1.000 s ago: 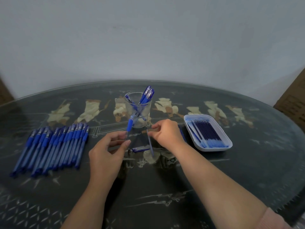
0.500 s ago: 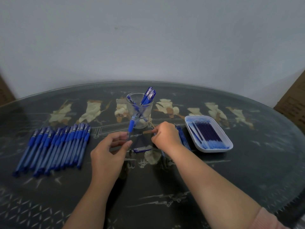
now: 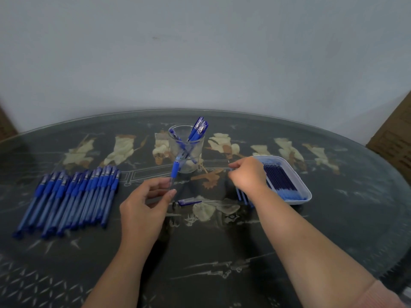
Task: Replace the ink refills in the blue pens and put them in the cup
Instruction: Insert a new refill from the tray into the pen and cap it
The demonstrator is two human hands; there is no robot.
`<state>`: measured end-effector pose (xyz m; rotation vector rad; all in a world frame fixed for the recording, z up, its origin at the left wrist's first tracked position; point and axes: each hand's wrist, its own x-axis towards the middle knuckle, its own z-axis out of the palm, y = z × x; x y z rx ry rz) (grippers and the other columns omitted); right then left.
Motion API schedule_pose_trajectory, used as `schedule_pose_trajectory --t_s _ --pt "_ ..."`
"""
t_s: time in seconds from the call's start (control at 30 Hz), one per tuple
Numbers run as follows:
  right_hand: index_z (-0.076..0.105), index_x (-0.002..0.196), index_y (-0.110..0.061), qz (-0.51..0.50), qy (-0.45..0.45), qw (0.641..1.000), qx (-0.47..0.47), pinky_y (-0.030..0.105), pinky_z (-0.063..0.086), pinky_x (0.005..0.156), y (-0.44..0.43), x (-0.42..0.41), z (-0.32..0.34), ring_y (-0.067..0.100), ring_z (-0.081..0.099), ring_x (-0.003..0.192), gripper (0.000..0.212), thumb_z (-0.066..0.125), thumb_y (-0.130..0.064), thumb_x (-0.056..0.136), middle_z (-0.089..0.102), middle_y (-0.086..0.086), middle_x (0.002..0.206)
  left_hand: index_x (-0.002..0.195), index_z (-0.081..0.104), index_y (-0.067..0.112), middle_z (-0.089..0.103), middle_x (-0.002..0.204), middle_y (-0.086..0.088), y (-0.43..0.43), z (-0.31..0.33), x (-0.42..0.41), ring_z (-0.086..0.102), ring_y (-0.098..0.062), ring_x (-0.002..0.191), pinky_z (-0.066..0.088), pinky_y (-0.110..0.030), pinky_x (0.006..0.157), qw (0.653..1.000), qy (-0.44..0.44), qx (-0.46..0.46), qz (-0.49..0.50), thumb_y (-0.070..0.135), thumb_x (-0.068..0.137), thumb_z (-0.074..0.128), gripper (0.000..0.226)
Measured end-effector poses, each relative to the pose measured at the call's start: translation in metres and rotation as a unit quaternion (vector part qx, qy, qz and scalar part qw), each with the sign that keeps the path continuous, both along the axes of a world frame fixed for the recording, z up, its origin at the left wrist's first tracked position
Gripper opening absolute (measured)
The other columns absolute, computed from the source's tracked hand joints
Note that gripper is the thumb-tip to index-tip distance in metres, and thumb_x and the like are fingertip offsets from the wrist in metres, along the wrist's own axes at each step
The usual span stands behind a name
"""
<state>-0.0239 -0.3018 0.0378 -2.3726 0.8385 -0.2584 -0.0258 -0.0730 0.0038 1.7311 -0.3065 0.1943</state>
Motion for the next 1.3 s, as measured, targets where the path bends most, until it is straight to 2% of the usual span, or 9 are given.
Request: schedule_pose_trajectory --t_s 0.13,0.27,0.47,0.53,0.73,0.87,1.3 --pt "0.069 0.12 -0.019 0.003 0.022 1.0 -0.017 0.027 0.045 0.068 -0.005 -0.004 -0.002 0.025 0.066 0.097 0.034 0.059 -0.005 0.09 0.071 0.006 0.113 0.096 0.068 0.031 0.071 0.093 0.011 0.0 0.001 -0.001 0.066 0.002 0.088 0.052 -0.013 0.073 1.0 -0.004 0.0 -0.001 0.008 0.077 0.077 0.031" --pt "0.07 0.114 -0.013 0.009 0.052 0.996 -0.072 0.028 0.047 0.063 -0.001 -0.004 -0.008 0.026 0.064 0.085 0.029 0.059 -0.005 0.089 0.071 0.008 0.103 0.096 0.068 0.032 0.07 0.094 0.012 -0.001 0.001 -0.001 0.066 0.002 0.089 0.05 -0.016 0.077 1.0 0.0 0.002 -0.003 0.009 0.077 0.077 0.031" --pt "0.066 0.12 -0.01 0.004 0.055 0.991 -0.123 0.031 0.052 0.073 0.006 -0.004 -0.009 0.028 0.065 0.097 0.031 0.06 -0.004 0.091 0.069 0.012 0.111 0.096 0.067 0.034 0.07 0.094 0.011 -0.001 0.001 -0.001 0.066 0.001 0.089 0.053 -0.018 0.075 1.0 -0.003 0.002 -0.004 0.009 0.077 0.077 0.032" --pt "0.067 0.119 -0.009 0.004 0.053 0.991 -0.125 0.032 0.052 0.075 0.006 -0.005 -0.009 0.029 0.065 0.099 0.03 0.06 -0.003 0.09 0.069 0.012 0.111 0.095 0.067 0.034 0.07 0.093 0.012 0.0 0.001 -0.001 0.066 0.002 0.088 0.053 -0.015 0.074 1.0 -0.003 0.002 -0.004 0.009 0.077 0.077 0.032" --pt "0.068 0.109 -0.006 0.007 0.053 0.99 -0.127 0.031 0.045 0.064 0.005 -0.006 -0.009 0.032 0.065 0.093 0.023 0.058 -0.001 0.089 0.069 0.014 0.101 0.094 0.067 0.034 0.07 0.093 0.012 -0.001 0.001 -0.001 0.066 0.004 0.088 0.049 -0.006 0.073 1.0 0.004 0.001 -0.003 0.008 0.077 0.077 0.032" --pt "0.066 0.119 -0.008 0.004 0.046 0.99 -0.13 0.03 0.046 0.068 0.007 -0.007 -0.008 0.03 0.065 0.097 0.029 0.059 -0.003 0.091 0.069 0.014 0.109 0.095 0.068 0.033 0.07 0.094 0.012 -0.001 0.001 -0.001 0.066 0.003 0.089 0.051 -0.012 0.073 1.0 0.007 0.002 -0.004 0.009 0.077 0.077 0.031" --pt "0.067 0.116 -0.008 0.014 0.021 0.994 -0.108 0.032 0.051 0.072 0.004 -0.009 -0.006 0.029 0.064 0.096 0.027 0.056 -0.004 0.091 0.069 0.012 0.109 0.096 0.068 0.033 0.071 0.094 0.011 -0.001 0.001 -0.001 0.067 0.0 0.089 0.051 -0.018 0.078 1.0 0.006 -0.003 -0.002 0.008 0.077 0.077 0.033"
